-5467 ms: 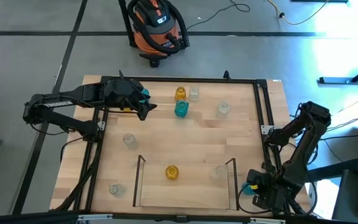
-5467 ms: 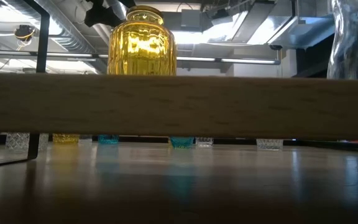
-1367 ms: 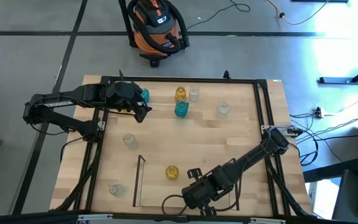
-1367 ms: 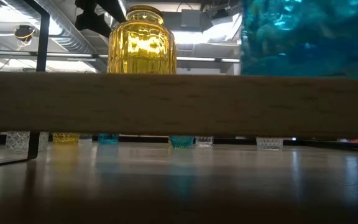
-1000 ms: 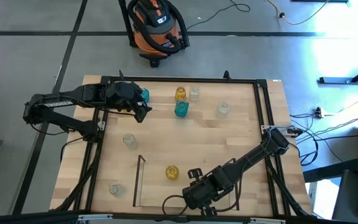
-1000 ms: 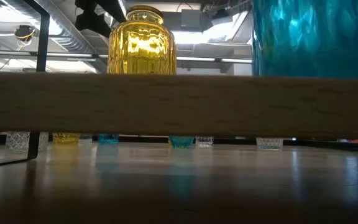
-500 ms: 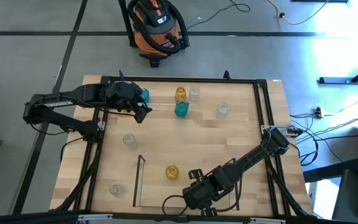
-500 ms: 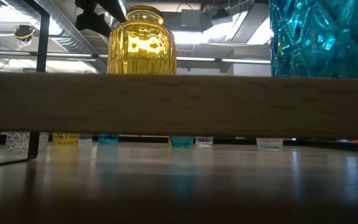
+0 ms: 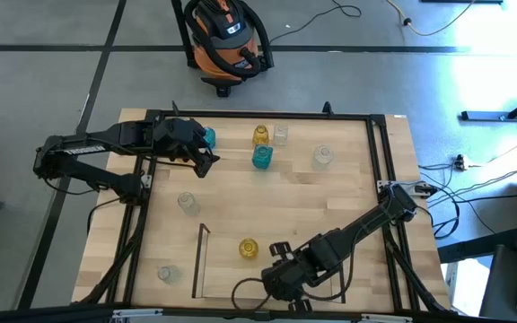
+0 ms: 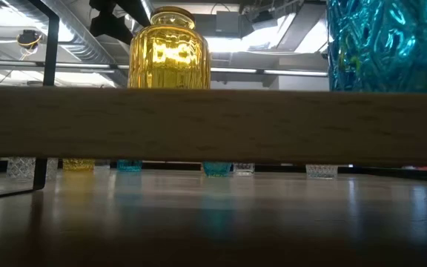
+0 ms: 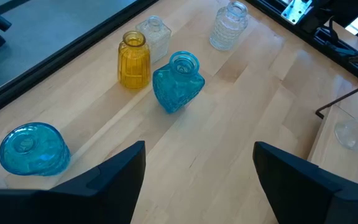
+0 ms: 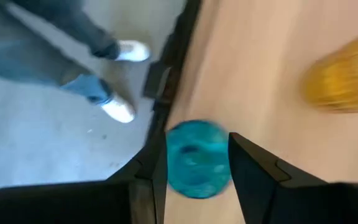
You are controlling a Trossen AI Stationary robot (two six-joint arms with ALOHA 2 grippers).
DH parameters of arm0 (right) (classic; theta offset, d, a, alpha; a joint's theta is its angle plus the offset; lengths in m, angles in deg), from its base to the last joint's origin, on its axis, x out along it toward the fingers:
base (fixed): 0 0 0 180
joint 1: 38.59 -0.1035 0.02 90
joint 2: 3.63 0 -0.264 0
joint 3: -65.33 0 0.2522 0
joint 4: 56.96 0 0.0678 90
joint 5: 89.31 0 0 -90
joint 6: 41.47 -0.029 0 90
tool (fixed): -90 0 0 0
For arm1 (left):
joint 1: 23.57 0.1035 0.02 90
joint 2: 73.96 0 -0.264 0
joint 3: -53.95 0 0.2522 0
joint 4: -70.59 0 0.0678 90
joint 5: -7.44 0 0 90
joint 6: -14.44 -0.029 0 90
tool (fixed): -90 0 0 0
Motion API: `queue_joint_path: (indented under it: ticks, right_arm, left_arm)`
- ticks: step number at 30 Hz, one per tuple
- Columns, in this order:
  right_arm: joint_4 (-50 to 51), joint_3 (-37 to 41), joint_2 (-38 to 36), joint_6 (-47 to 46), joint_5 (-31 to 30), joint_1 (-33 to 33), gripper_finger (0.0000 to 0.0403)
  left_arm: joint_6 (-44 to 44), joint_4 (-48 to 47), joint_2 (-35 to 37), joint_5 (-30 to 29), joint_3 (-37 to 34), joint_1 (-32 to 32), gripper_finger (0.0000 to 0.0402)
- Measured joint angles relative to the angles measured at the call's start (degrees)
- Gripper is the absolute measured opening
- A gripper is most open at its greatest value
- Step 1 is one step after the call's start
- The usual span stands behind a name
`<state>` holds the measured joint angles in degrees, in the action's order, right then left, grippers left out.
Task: Sort vases onto shelf
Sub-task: Put the blue vase on the shelf, then put the transparent vase on the shelf
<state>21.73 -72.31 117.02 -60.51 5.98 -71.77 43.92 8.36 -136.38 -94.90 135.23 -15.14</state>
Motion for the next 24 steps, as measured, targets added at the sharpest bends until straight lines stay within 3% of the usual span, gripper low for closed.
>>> queue_joint_path:
  ticks: [5, 9, 18, 24]
  right_arm:
    - [3.83, -5.71, 0.0, 0.22, -4.46, 2.14, 0.0131]
    - [6.94, -11.04, -0.01, 0.23, -11.72, 5.0, 0.0131]
    - [8.52, -9.73, -3.15, 2.89, -27.68, 14.33, 0.0131]
    - [1.65, -9.69, -3.46, 10.56, -27.23, 22.02, 0.0131]
  left_arm:
    - [0.0, 0.04, 0.0, 0.0, -0.01, 0.0, 0.0289]
    - [0.0, 0.04, 0.0, 0.01, 0.01, 0.0, 0.0289]
    - [-0.03, 0.0, 0.0, 0.07, 0.01, -2.19, 0.0289]
    - [1.39, 0.07, 0.0, -0.13, 0.04, -4.27, 0.0289]
